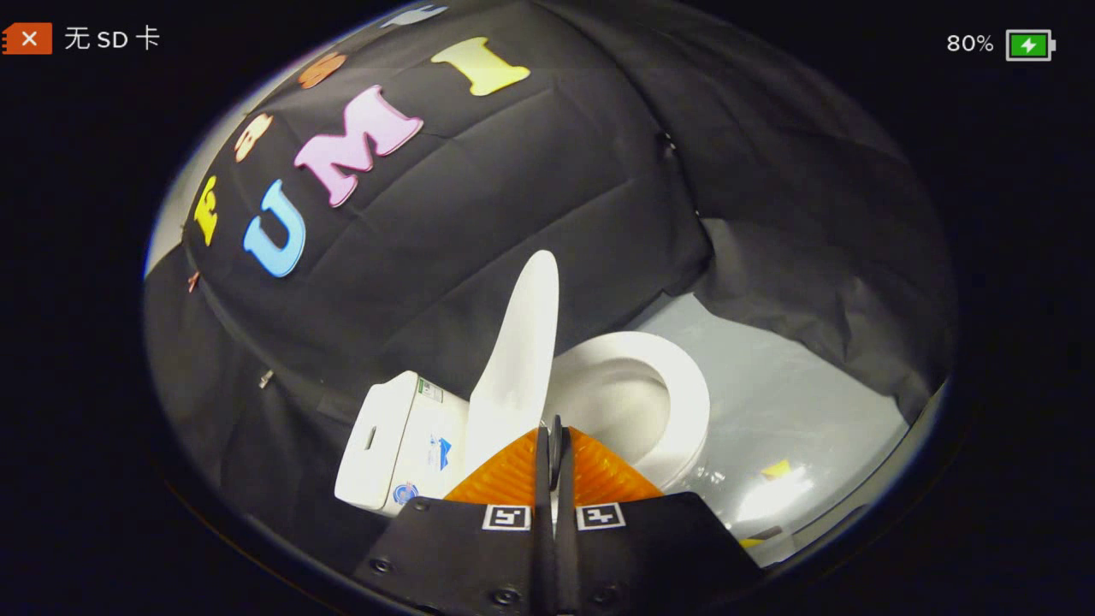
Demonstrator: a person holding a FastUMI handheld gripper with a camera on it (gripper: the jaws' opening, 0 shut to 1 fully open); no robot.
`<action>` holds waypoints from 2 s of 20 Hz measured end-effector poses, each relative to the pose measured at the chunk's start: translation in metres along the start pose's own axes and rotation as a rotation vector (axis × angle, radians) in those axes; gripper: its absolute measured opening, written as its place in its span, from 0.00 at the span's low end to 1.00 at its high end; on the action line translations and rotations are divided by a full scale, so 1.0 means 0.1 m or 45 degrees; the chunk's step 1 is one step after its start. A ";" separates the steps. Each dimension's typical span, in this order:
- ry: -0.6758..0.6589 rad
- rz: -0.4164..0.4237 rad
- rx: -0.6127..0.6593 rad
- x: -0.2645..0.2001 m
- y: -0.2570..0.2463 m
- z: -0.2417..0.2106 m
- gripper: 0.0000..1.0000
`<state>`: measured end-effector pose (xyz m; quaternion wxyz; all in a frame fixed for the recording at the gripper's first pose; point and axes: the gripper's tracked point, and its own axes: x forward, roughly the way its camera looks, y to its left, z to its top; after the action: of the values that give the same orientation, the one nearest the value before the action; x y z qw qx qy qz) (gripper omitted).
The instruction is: Open the toilet lid.
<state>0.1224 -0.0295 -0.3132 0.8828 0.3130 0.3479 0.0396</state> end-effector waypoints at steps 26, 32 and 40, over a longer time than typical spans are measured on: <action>-0.357 -0.124 -0.749 -0.29 2.57 -0.28 0.05; -0.414 -0.108 -0.854 -0.25 3.04 -0.50 0.05; -0.429 -0.050 -0.963 -0.13 3.66 -0.92 0.05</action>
<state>0.1080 0.3084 -0.1449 0.9808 -0.0379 0.1653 0.0961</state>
